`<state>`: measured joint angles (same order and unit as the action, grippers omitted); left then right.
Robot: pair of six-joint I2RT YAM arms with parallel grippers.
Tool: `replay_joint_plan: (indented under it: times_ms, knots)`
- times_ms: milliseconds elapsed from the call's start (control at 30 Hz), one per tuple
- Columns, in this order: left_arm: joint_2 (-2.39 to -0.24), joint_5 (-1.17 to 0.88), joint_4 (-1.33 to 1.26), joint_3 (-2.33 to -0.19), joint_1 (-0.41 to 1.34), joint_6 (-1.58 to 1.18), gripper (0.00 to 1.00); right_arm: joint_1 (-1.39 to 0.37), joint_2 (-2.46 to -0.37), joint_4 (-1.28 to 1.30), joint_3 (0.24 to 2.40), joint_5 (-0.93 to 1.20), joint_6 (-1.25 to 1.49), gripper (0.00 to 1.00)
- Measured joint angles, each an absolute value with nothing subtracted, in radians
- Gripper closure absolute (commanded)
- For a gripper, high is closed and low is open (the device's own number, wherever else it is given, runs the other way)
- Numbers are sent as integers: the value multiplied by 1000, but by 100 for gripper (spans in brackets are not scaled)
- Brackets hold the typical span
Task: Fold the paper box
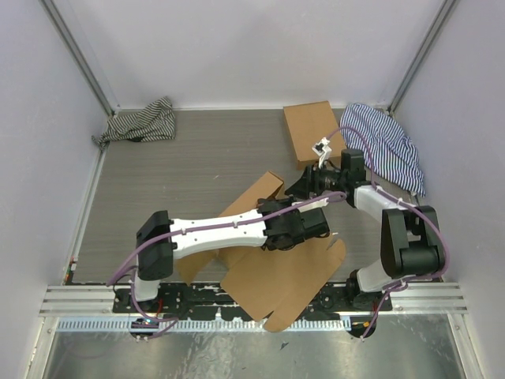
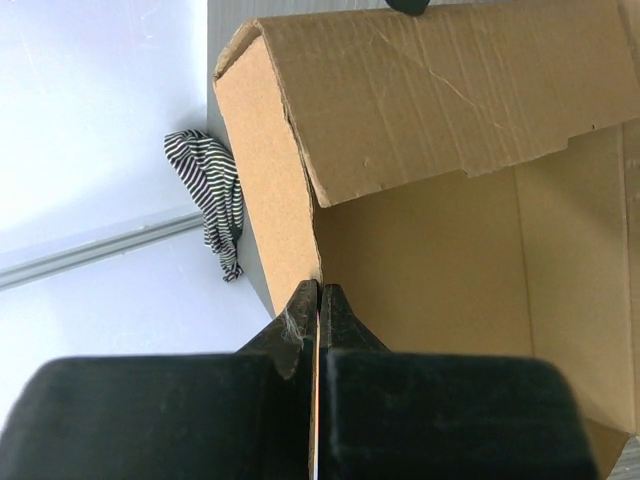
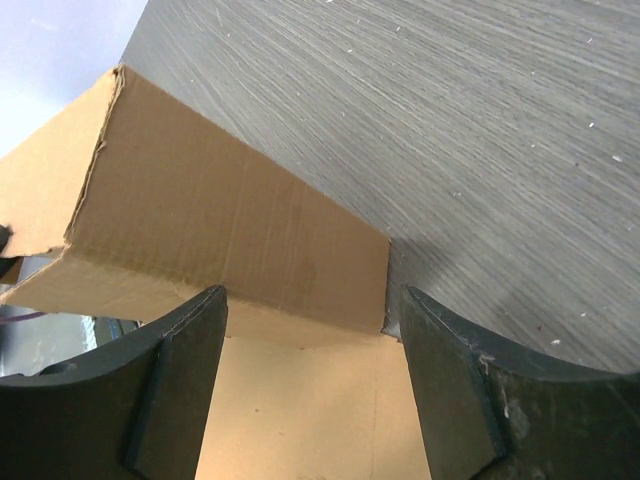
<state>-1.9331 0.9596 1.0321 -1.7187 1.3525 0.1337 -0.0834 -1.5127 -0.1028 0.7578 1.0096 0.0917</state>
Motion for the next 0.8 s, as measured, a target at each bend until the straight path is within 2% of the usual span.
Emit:
replay_joint_plan:
  times_ms: [567, 800]
  knots:
    - [-1958, 958, 1054, -1743, 1352, 137, 100, -205, -1420, -239, 666, 929, 116, 25]
    - [-1959, 957, 1058, -1743, 1351, 134, 100, -263, -1422, -330, 620, 845, 134, 43]
